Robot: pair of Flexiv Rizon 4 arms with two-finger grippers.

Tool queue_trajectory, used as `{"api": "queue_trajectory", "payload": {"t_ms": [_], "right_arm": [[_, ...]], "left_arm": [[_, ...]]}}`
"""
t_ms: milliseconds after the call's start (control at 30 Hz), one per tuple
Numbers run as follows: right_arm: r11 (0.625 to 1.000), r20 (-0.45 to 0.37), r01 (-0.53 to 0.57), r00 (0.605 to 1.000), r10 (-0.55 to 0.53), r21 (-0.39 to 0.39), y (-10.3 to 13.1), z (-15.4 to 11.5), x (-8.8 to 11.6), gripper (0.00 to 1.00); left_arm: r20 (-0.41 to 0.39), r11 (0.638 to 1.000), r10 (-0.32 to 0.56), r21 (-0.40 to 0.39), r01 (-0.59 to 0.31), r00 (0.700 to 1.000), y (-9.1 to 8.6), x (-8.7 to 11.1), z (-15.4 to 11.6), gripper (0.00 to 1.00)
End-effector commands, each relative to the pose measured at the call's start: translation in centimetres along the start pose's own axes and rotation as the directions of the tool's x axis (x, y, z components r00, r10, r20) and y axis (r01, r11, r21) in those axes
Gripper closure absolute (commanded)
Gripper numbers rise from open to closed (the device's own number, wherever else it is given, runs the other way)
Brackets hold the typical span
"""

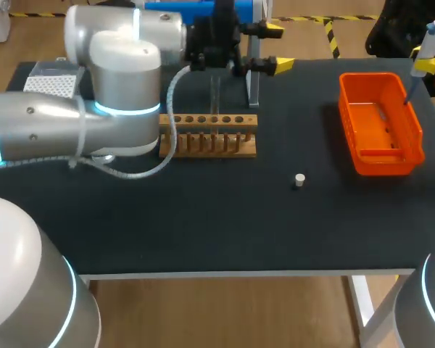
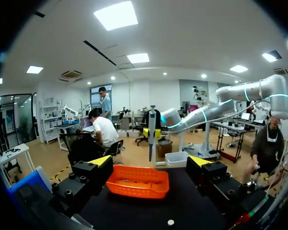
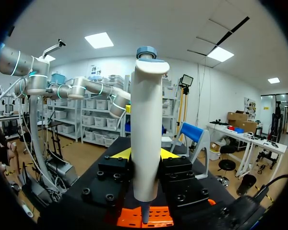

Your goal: Invert the test tube, pick up the pipette, mount the tip to pipette, aspirate from beaker and dispense into the tube, eject the tip, return the pipette, and cap with the stopper.

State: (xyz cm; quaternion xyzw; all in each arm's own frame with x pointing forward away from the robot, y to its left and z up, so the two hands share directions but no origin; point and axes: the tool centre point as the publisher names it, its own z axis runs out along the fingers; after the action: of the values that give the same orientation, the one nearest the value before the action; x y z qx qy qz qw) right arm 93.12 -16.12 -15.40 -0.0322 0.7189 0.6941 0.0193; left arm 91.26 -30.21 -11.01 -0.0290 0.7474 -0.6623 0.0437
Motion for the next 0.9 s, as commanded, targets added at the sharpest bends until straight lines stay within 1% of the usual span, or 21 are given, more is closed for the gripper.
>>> {"api": "queue_trajectory", "payload": {"t_ms": [33, 200, 333, 500, 733, 900], "right_arm": [[1.0, 0.002, 0.0, 1.0, 0.0, 0.004, 0.2, 0.0, 0.1, 1.0], [1.0, 0.002, 0.0, 1.0, 0.0, 0.004, 0.2, 0.0, 0.1, 1.0], [1.0, 0.002, 0.0, 1.0, 0.0, 0.004, 0.2, 0.0, 0.1, 1.0], [1.0, 0.002, 0.0, 1.0, 0.0, 0.004, 0.2, 0.0, 0.1, 1.0], [1.0, 0.002, 0.0, 1.0, 0.0, 0.004, 0.2, 0.0, 0.1, 1.0], [1.0, 0.002, 0.0, 1.0, 0.0, 0.004, 0.2, 0.0, 0.1, 1.0]], "left_arm": [[0.02, 0.999, 0.005, 0.045, -0.006, 1.0, 1.1, 1.1, -4.0, 0.0], [0.04, 0.998, -0.012, 0.063, 0.01, 0.999, 2.5, 1.6, -5.4, 0.0], [0.059, 0.996, -0.051, 0.075, 0.046, 0.997, 4.0, 2.0, -6.5, 0.0], [0.076, 0.994, -0.067, 0.088, 0.06, 0.995, 5.1, 2.1, -8.0, 0.0], [0.099, 0.994, -0.076, 0.084, 0.068, 0.992, 5.7, 2.0, -9.8, 0.0], [0.106, 0.995, -0.074, 0.075, 0.066, 0.992, 5.9, 2.0, -10.3, 0.0]]}}
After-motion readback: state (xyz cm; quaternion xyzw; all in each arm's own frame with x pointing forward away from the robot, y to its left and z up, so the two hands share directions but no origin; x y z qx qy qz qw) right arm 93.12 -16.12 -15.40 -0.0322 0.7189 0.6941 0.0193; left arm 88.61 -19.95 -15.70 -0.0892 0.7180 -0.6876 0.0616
